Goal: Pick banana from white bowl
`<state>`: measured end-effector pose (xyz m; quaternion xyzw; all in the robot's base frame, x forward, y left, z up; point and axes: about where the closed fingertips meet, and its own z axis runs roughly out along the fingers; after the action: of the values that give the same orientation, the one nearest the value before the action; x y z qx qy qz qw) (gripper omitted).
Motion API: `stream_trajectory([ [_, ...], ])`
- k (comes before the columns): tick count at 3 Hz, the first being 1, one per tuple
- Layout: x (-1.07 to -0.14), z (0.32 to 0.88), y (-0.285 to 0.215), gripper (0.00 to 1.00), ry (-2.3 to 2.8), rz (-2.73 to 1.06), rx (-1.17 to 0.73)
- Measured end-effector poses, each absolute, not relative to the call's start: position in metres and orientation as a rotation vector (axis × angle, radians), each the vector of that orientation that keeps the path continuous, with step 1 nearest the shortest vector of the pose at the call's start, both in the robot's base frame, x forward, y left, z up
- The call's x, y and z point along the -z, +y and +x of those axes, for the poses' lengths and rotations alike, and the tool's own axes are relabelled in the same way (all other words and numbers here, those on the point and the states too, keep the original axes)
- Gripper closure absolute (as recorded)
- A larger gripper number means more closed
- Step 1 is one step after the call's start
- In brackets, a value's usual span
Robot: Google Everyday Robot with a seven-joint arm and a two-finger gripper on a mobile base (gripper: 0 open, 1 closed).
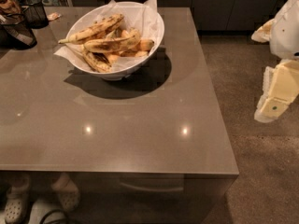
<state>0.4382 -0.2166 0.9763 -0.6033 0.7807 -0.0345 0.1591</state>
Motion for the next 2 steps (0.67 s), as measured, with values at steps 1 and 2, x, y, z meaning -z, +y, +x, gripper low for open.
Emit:
stream_trajectory([
  [1,-0.9763,0.4382,-0.2166,0.0,2.232,-1.724,0.099],
  [2,-0.9839,0.448,-0.2116,0.0,2.208,-1.735,0.121],
])
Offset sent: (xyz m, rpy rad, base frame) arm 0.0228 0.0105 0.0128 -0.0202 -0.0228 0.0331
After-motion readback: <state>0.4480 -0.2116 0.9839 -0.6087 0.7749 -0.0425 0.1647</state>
